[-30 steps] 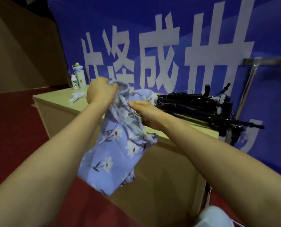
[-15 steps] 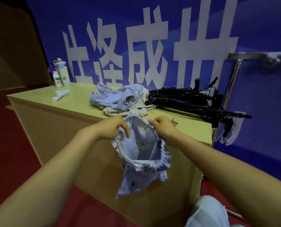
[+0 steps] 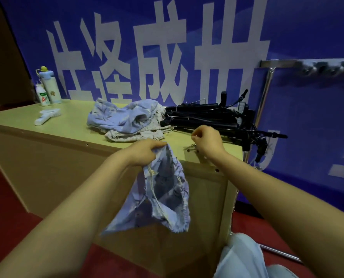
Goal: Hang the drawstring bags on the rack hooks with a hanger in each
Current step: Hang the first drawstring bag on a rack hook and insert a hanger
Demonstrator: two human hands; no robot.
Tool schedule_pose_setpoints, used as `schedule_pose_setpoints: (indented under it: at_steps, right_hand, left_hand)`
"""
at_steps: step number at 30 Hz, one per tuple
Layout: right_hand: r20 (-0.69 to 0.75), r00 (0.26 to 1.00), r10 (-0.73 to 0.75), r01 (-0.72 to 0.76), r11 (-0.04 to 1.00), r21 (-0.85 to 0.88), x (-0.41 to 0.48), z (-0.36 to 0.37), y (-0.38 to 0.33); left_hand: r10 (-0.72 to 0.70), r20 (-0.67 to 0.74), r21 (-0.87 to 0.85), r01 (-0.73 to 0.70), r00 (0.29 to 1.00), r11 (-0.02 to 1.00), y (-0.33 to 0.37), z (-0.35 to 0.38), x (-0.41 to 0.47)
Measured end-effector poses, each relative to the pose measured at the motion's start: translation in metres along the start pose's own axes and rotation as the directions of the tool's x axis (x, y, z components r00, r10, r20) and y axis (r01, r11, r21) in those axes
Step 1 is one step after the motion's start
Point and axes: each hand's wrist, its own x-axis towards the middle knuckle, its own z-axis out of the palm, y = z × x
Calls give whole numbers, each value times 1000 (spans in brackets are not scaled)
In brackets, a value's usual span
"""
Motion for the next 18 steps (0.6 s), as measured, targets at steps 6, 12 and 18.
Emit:
schedule_pose_setpoints:
  at_steps: [6, 12, 18]
  right_hand:
    - [65, 982, 179, -175, 983, -63, 17, -9, 26]
    - [161, 977, 141, -119, 983, -137, 8, -9, 29]
    - [144, 974, 176, -148, 972, -184, 7, -4, 26]
  left_hand:
    - [27, -54, -37, -29, 998, 999, 17, 1, 8]
    - [23, -53, -88, -28, 998, 996, 23, 5, 14]
    - [-23, -77, -119, 14, 997, 993, 27, 6, 10]
